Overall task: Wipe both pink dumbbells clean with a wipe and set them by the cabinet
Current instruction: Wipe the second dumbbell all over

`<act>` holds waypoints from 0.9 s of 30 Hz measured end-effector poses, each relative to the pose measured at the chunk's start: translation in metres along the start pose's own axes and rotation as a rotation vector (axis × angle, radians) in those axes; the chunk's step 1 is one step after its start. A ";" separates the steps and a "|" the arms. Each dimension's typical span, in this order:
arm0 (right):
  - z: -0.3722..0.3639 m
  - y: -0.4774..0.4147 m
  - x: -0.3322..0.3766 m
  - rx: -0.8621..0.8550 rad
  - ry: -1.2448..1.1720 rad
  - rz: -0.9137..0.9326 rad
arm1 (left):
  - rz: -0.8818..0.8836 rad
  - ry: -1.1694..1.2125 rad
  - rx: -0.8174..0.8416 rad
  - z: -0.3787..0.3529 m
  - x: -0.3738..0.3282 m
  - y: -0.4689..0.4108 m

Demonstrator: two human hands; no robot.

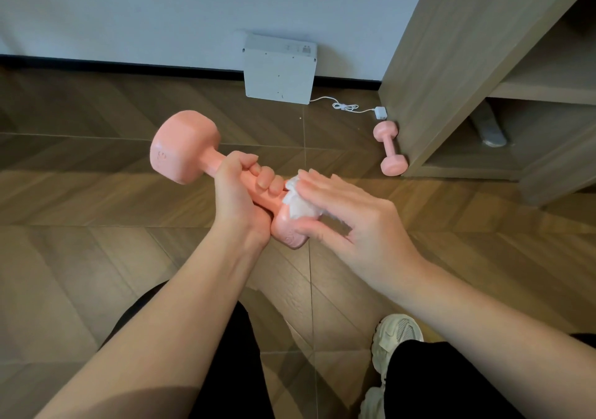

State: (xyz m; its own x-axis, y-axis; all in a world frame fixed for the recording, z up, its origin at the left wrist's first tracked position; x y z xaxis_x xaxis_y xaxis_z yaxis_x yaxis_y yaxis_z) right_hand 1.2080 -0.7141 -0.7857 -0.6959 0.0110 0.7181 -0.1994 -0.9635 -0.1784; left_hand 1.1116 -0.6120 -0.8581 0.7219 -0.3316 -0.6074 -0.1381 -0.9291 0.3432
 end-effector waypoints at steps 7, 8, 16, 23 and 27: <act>-0.007 -0.007 -0.022 0.248 -0.239 -0.340 | -0.005 0.065 0.143 -0.013 -0.003 0.004; -0.007 -0.007 -0.023 0.257 -0.296 -0.372 | -0.011 0.067 0.174 -0.016 -0.004 0.005; 0.008 -0.004 -0.014 0.023 -0.217 -0.193 | -0.054 0.124 0.232 -0.025 -0.009 0.009; -0.015 -0.003 -0.030 0.254 -0.519 -0.425 | -0.065 0.139 0.332 -0.036 -0.010 0.016; 0.009 -0.010 -0.013 -0.029 -0.119 -0.191 | -0.044 0.086 0.113 -0.030 -0.005 0.007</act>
State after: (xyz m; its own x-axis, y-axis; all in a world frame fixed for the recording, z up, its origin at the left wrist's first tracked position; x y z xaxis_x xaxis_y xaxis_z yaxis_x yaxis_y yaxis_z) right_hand 1.2249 -0.7071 -0.7874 -0.5575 0.1588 0.8148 -0.3407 -0.9388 -0.0502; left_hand 1.1275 -0.6123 -0.8314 0.7834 -0.2799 -0.5549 -0.1771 -0.9564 0.2323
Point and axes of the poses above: each hand's wrist, its own y-axis away from the middle knuckle, its own z-axis out of the back of the hand, x = y × z, the point moved 7 cm from there along -y, towards the middle knuckle, and after that the axes turned 15 degrees about -z, right-handed, at the moved point
